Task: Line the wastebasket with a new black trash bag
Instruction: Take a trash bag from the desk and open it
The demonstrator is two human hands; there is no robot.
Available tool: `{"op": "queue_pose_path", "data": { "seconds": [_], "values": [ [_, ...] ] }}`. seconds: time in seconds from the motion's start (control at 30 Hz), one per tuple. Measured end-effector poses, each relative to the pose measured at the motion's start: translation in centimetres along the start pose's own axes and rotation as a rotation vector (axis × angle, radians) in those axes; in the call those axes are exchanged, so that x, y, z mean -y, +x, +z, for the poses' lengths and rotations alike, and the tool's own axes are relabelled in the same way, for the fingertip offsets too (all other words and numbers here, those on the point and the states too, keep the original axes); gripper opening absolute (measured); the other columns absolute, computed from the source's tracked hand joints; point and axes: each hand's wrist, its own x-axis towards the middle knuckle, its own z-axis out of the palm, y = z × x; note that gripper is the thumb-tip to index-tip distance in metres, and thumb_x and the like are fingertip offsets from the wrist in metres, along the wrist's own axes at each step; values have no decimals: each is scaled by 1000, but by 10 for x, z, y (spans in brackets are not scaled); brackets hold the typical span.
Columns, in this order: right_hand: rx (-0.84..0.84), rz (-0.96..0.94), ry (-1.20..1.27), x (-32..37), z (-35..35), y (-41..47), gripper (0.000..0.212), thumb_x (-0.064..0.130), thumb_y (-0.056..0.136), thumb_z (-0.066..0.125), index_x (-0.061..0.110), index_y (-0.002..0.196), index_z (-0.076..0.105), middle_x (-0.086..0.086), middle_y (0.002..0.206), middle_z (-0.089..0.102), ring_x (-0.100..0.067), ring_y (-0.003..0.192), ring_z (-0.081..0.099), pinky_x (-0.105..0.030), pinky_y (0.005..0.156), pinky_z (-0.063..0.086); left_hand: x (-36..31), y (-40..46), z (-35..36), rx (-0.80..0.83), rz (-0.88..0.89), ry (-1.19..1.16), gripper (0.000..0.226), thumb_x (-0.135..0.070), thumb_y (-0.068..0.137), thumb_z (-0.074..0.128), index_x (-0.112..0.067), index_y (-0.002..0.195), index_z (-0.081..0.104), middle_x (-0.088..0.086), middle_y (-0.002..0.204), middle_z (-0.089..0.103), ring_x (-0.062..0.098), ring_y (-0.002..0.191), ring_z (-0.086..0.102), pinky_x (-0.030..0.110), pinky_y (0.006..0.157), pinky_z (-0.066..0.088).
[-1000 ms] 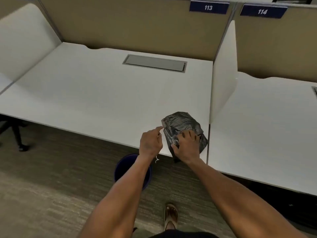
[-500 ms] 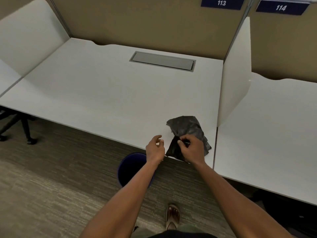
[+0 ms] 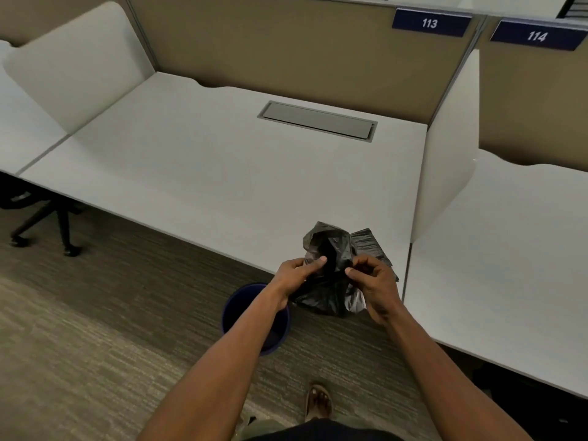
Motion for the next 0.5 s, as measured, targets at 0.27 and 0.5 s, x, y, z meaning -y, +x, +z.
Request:
{"op": "queue_pose_path", "data": {
  "seconds": [0.27,0.5],
  "values": [
    [95,32,55,19,14,-9,51,-30,80,42,5,107,66,-6,82,74,-16,72,71,-23,56,54,7,-28,-30,-28,-41,-76,35,-25,83,86,-3,109,79,13,96,83,27,88,80,36,79,66],
    [135,110,97,20,35,-8,43,16,78,57,-9,112,65,-20,104,61,-31,98,56,-37,74,50,14,-61,-85,-29,-28,-138,23,-12,84,82,-3,104,79,19,103,79,32,94,74,48,95,60]
  ]
}}
